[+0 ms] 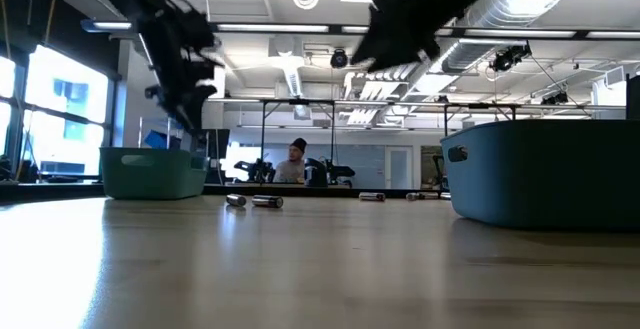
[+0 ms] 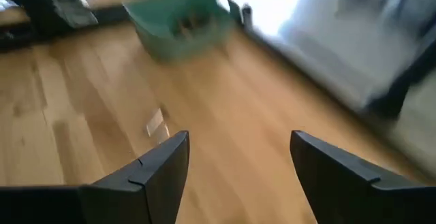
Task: Sort batteries
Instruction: Put the black battery into the green bin
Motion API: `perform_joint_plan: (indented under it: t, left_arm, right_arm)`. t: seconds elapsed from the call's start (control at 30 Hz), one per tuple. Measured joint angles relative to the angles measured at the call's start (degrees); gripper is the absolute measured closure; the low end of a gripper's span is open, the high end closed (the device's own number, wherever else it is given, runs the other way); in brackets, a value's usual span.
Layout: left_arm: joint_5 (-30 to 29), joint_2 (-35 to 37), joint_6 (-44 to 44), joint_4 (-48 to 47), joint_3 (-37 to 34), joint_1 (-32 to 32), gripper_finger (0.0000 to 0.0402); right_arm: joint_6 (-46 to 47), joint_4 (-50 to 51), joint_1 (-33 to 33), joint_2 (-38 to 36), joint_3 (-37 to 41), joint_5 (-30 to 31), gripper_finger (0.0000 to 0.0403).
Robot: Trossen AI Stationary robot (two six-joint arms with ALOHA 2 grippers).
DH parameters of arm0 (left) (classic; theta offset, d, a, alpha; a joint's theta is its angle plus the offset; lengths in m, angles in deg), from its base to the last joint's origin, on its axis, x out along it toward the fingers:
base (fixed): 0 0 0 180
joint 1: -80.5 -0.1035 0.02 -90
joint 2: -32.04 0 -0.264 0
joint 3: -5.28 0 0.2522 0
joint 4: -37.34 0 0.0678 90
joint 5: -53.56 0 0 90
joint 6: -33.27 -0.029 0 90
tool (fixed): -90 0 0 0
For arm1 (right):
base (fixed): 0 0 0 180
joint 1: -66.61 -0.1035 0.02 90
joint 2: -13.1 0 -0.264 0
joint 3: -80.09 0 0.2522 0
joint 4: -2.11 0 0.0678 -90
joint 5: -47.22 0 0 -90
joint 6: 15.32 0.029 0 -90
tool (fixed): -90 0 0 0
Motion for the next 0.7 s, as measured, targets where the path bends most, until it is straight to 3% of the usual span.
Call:
perform_joint_plan:
  t: [0.13, 0.27, 0.37, 0.7]
  left_arm:
    - [0.8, 7.8, 1.2, 0.6, 0.0, 4.3, 0.0222]
    - [3.4, 14.1, 2.0, 4.7, -2.4, 11.0, 0.0222]
    - [5.5, 17.7, 2.4, 9.4, -5.6, 16.5, 0.0222]
    - [6.3, 22.5, 5.4, 18.9, -14.1, 30.9, 0.0222]
  right_arm:
    - [10.7, 17.6, 9.1, -2.7, 0.0, -7.6, 0.0153]
    - [17.7, 33.7, 18.8, -2.6, 0.0, -4.9, 0.0153]
    - [21.3, 39.9, 26.0, -1.3, 0.0, -4.2, 0.0153]
    - [6.8, 40.8, 46.0, 5.8, 0.0, -8.5, 0.0153]
